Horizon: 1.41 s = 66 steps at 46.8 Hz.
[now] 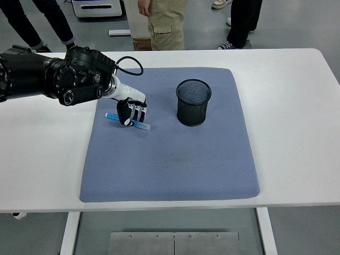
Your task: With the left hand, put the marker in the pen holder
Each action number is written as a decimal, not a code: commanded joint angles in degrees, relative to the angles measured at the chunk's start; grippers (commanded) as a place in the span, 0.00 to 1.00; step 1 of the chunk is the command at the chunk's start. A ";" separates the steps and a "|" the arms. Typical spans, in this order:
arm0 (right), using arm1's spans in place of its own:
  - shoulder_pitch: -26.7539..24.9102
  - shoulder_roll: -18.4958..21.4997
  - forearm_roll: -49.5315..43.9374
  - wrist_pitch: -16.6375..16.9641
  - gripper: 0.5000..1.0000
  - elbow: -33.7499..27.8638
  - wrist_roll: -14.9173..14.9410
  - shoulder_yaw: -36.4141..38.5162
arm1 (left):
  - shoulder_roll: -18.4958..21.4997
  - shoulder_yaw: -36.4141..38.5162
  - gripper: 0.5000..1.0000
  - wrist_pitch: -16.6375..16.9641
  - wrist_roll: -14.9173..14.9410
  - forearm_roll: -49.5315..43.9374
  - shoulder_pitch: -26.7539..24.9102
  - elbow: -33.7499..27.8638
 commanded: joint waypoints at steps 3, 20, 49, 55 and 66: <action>-0.04 0.00 0.00 0.00 1.00 0.00 -0.08 0.00 | 0.09 -0.66 0.00 -0.08 0.01 -0.01 -0.79 0.00; -0.04 0.00 0.00 0.00 1.00 0.00 0.01 0.00 | 0.18 -3.65 0.00 -1.49 -0.08 -0.10 -4.31 0.00; 0.05 0.00 0.00 0.00 1.00 0.00 0.01 0.00 | -0.08 -12.09 0.00 -2.19 0.10 -0.10 -8.44 0.88; 0.05 0.00 0.00 0.00 1.00 0.00 0.01 0.00 | -0.44 -14.20 0.00 -2.19 0.10 -0.10 -8.44 1.05; 0.05 0.00 0.00 0.00 1.00 0.00 0.01 0.00 | -1.58 -17.80 0.00 -1.75 0.01 -0.89 -8.44 1.05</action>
